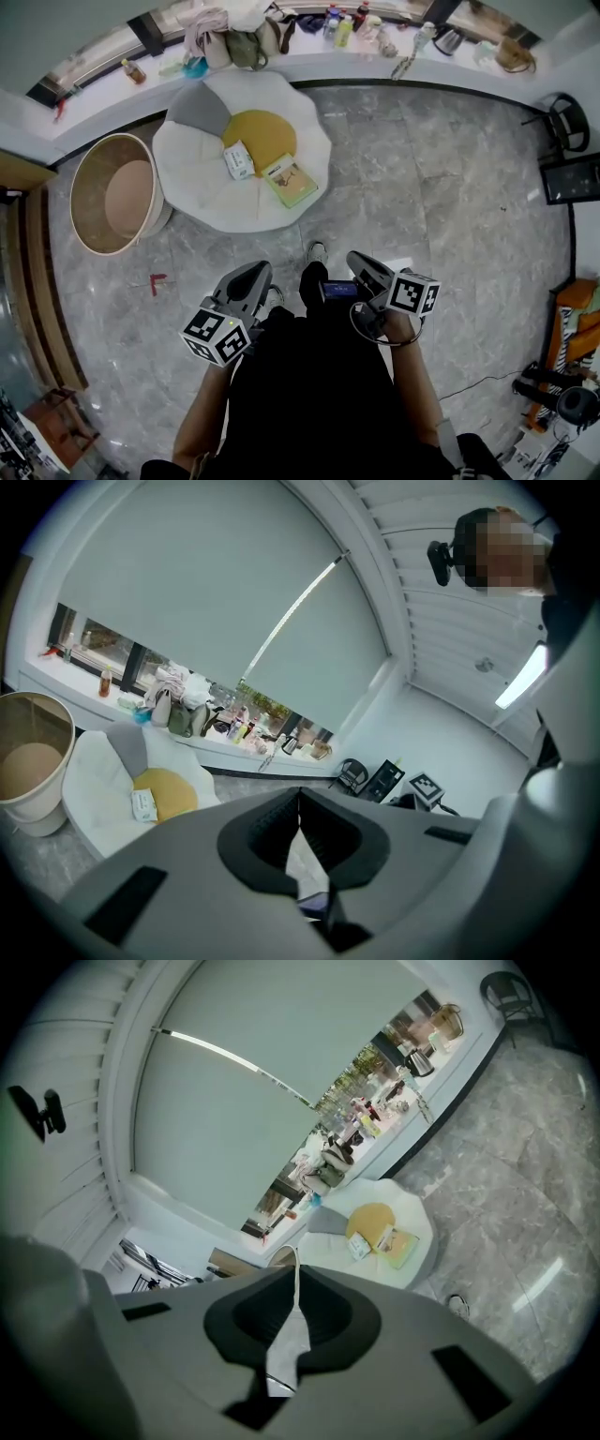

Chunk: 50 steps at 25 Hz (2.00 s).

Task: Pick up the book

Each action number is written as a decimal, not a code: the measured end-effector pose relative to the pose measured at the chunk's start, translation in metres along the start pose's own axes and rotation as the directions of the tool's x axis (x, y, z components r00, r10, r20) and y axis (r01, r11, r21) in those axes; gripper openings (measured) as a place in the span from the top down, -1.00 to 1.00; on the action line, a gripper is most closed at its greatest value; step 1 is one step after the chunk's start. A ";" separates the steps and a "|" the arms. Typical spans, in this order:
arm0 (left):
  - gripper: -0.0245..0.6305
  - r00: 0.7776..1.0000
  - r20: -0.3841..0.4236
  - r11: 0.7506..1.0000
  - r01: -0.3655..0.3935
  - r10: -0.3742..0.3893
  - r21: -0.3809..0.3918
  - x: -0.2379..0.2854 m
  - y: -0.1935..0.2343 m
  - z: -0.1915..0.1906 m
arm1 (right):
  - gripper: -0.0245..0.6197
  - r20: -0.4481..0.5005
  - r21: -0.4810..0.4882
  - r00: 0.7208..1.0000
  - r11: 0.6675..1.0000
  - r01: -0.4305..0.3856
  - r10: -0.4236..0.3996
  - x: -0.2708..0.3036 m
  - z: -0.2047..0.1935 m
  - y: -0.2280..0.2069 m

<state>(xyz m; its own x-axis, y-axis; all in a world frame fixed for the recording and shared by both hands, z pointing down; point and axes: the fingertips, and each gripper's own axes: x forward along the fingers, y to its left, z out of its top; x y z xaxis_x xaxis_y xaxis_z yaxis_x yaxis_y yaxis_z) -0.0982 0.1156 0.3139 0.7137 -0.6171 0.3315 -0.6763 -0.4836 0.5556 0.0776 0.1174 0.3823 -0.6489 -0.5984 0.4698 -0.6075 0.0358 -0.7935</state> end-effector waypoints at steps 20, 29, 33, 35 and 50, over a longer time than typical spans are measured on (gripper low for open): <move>0.88 0.990 -0.026 0.988 -0.137 0.136 -0.068 0.079 -0.027 0.003 | 0.87 -0.145 0.127 0.982 0.986 -0.107 0.125 0.020 0.060 -0.050; 0.88 0.987 -0.069 0.983 -0.153 0.147 -0.102 0.076 -0.014 -0.010 | 0.87 -0.178 0.168 0.979 0.983 -0.073 0.103 0.035 0.053 -0.063; 0.88 0.987 -0.109 0.986 -0.130 0.119 -0.103 0.078 -0.004 -0.021 | 0.87 -0.156 0.192 0.985 0.980 -0.046 0.077 0.041 0.051 -0.070; 0.88 0.985 -0.136 0.989 -0.119 0.106 -0.089 0.078 0.004 -0.024 | 0.87 -0.154 0.206 0.986 0.978 -0.028 0.061 0.044 0.044 -0.074; 0.88 0.966 -0.254 0.988 -0.089 0.054 -0.129 0.083 0.107 -0.045 | 0.87 -0.184 0.330 0.980 0.934 0.138 -0.080 0.103 -0.005 -0.119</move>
<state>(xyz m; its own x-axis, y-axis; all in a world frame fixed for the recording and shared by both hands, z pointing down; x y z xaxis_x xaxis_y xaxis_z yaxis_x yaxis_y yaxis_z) -0.1033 0.0409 0.4355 0.6991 -0.4644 0.5436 -0.7079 -0.3428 0.6176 0.0804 0.0558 0.5269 -0.6713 -0.4422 0.5949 -0.5060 -0.3130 -0.8037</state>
